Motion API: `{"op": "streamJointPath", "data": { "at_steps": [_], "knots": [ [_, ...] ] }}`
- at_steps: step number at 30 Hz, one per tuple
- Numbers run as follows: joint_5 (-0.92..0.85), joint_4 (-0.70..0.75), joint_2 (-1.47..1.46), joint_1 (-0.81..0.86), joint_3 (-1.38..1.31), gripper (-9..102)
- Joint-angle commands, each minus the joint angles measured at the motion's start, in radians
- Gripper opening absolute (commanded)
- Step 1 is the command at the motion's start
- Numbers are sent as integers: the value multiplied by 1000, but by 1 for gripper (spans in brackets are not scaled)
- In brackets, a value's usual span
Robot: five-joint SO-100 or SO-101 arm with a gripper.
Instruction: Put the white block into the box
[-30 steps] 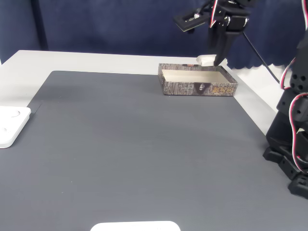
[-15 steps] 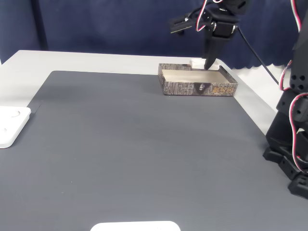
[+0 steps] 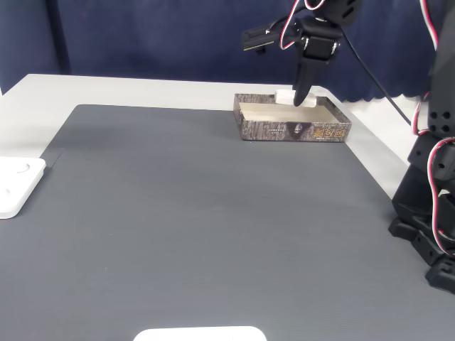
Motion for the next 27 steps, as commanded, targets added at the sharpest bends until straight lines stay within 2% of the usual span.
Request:
{"op": "streamJointPath", "data": {
  "at_steps": [1,17,27],
  "knots": [
    [-6,-8,-9,9,-104,-2],
    [9,-5,-198,6,-261,-2],
    [98,-3,-250,3,-311,-2]
  ]
}}
